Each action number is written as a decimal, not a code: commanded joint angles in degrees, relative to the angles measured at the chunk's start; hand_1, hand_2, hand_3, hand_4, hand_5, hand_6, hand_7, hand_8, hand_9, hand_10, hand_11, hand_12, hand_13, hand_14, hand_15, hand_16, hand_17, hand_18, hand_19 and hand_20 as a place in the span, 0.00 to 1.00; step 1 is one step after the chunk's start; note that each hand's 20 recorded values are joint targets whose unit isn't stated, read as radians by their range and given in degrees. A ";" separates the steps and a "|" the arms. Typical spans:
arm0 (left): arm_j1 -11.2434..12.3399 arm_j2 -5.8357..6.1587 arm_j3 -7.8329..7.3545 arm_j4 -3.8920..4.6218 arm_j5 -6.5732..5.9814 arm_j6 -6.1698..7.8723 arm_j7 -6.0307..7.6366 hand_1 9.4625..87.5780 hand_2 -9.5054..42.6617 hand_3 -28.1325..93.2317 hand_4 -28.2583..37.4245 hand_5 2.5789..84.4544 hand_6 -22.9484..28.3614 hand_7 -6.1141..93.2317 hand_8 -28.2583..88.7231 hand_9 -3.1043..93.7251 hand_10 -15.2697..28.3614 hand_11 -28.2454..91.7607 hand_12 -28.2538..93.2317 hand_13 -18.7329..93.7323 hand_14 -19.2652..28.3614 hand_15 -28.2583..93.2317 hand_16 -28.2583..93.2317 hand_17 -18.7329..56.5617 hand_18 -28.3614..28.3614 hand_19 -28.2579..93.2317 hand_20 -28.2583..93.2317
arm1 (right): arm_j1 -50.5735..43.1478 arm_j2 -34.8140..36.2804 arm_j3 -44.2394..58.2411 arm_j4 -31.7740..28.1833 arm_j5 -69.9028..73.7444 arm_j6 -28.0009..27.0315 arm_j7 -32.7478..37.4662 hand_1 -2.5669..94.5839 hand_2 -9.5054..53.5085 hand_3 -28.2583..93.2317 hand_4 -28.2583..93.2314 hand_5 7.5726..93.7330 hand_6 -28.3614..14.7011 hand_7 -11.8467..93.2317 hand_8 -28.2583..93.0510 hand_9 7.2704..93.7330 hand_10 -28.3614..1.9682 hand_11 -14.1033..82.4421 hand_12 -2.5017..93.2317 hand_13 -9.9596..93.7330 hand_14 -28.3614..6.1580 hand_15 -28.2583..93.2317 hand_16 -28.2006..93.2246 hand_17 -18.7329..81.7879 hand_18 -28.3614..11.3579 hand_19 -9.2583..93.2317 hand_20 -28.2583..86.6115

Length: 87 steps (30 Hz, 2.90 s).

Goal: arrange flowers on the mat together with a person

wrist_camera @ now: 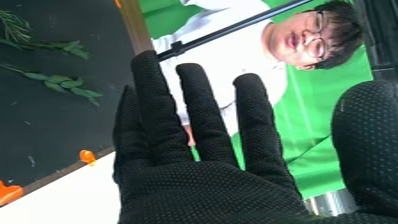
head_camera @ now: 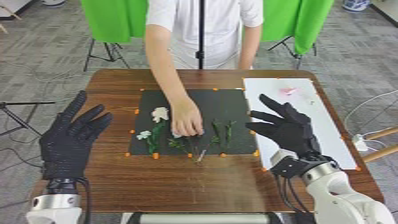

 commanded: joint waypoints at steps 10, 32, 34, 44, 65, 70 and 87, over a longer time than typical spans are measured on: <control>0.55 -0.49 0.17 -0.06 -0.39 0.35 -0.38 0.13 0.36 0.86 0.00 0.38 0.58 0.17 0.16 0.40 0.82 0.42 0.32 0.43 0.98 0.63 0.15 0.19 1.00 0.81 0.20 | 0.74 0.09 -0.56 0.64 -0.91 1.03 0.48 0.18 0.24 0.88 0.00 0.37 0.69 0.22 0.13 0.46 0.34 0.26 0.15 0.48 0.21 0.50 0.34 0.21 0.22 0.52 0.38; 0.60 0.20 0.71 -0.43 -0.74 1.38 0.34 0.13 0.36 0.86 0.00 0.38 0.59 0.17 0.16 0.41 0.82 0.43 0.32 0.43 0.98 0.63 0.15 0.19 1.00 0.81 0.19 | 10.68 13.64 0.46 5.87 -29.57 14.29 8.73 0.20 0.23 0.89 0.00 0.37 0.68 0.22 0.13 0.52 0.28 0.32 0.15 0.55 0.21 0.60 0.31 0.26 0.20 0.62 0.40; 0.69 0.57 0.92 -0.49 -0.99 1.61 0.92 0.13 0.36 0.86 0.00 0.38 0.59 0.17 0.16 0.41 0.82 0.43 0.32 0.43 0.98 0.63 0.15 0.19 1.00 0.81 0.19 | 14.86 17.75 -3.65 7.41 -34.51 20.13 14.23 0.21 0.23 0.88 0.00 0.37 0.68 0.22 0.13 0.55 0.27 0.34 0.15 0.58 0.23 0.64 0.30 0.27 0.19 0.64 0.39; 0.72 0.87 1.00 -0.71 -1.10 2.20 1.04 0.13 0.36 0.86 0.00 0.38 0.59 0.17 0.16 0.41 0.82 0.43 0.32 0.43 0.98 0.63 0.15 0.19 0.99 0.81 0.19 | 29.09 27.83 -15.05 19.17 -56.02 23.81 30.05 0.28 0.19 0.87 0.00 0.39 0.68 0.22 0.13 0.67 0.29 0.43 0.16 0.70 0.34 0.73 0.28 0.35 0.14 0.76 0.37; -0.72 0.82 1.40 -0.62 -1.25 1.52 0.68 0.14 0.35 0.86 0.00 0.38 0.59 0.17 0.16 0.41 0.83 0.43 0.32 0.43 0.98 0.63 0.15 0.19 1.00 0.81 0.18 | 53.48 36.09 -40.83 44.35 -68.50 4.51 34.86 0.33 0.10 0.89 0.00 0.35 0.72 0.23 0.13 0.64 0.36 0.38 0.15 0.72 0.41 0.68 0.28 0.37 0.12 0.80 0.29; -0.91 0.78 1.43 -0.45 -1.45 1.46 0.68 0.14 0.35 0.86 0.00 0.38 0.59 0.17 0.16 0.41 0.83 0.43 0.32 0.43 0.98 0.63 0.15 0.19 0.99 0.81 0.18 | 53.34 35.52 -39.35 45.20 -69.47 -6.46 30.17 0.34 0.09 0.89 0.00 0.32 0.76 0.24 0.13 0.58 0.37 0.35 0.15 0.69 0.41 0.67 0.29 0.35 0.13 0.78 0.27; -2.81 -0.47 1.44 0.37 -0.78 -0.52 -1.50 0.14 0.35 0.86 0.00 0.38 0.59 0.17 0.16 0.41 0.83 0.43 0.32 0.43 0.98 0.63 0.15 0.19 1.00 0.82 0.18 | 54.06 35.23 -42.44 47.63 -72.46 -9.03 25.77 0.41 0.06 0.88 0.00 0.43 0.84 0.25 0.11 0.62 0.59 0.29 0.15 0.70 0.50 0.61 0.30 0.36 0.15 0.75 0.29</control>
